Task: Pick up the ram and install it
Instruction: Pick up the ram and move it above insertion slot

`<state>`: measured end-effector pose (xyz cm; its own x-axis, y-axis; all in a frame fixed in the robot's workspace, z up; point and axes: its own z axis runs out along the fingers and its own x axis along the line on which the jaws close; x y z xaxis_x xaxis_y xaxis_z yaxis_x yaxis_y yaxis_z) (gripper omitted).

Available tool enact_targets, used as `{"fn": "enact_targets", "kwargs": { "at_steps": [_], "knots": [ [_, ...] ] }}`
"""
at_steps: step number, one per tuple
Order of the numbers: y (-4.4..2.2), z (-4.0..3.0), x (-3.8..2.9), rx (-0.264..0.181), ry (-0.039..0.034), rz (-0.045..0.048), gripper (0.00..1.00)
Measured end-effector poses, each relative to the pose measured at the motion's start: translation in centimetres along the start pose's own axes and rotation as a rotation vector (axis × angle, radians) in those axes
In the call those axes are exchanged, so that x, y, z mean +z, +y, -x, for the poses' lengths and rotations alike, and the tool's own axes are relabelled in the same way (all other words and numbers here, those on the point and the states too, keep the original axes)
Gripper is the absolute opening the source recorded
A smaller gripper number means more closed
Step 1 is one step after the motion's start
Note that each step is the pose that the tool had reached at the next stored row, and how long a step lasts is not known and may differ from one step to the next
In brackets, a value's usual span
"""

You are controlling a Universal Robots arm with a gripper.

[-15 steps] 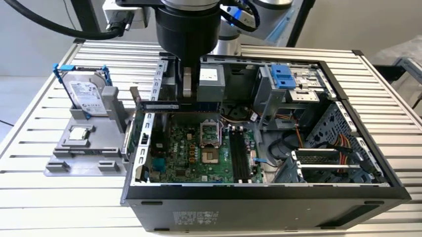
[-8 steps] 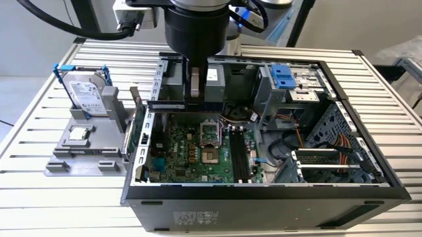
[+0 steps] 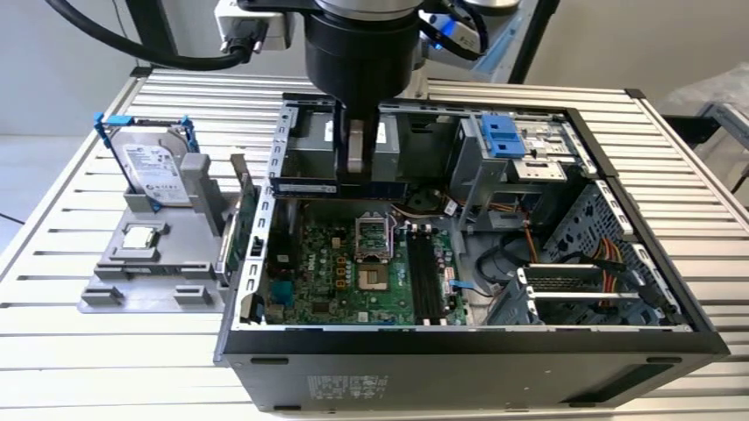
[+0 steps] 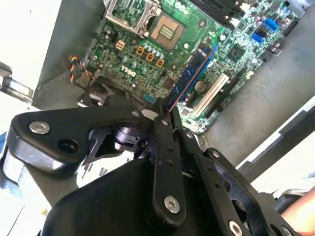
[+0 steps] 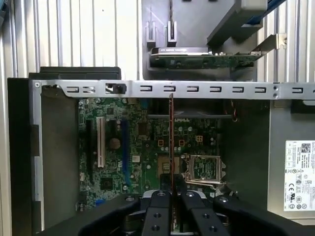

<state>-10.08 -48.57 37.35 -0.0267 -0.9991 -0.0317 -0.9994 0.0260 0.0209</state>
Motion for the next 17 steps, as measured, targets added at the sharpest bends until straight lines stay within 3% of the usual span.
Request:
{"fn": "enact_targets", "kwargs": {
  "at_steps": [17],
  "knots": [
    [-4.64, 0.12, -0.1, 0.0, 0.0001, 0.0025, 0.0]
  ]
}}
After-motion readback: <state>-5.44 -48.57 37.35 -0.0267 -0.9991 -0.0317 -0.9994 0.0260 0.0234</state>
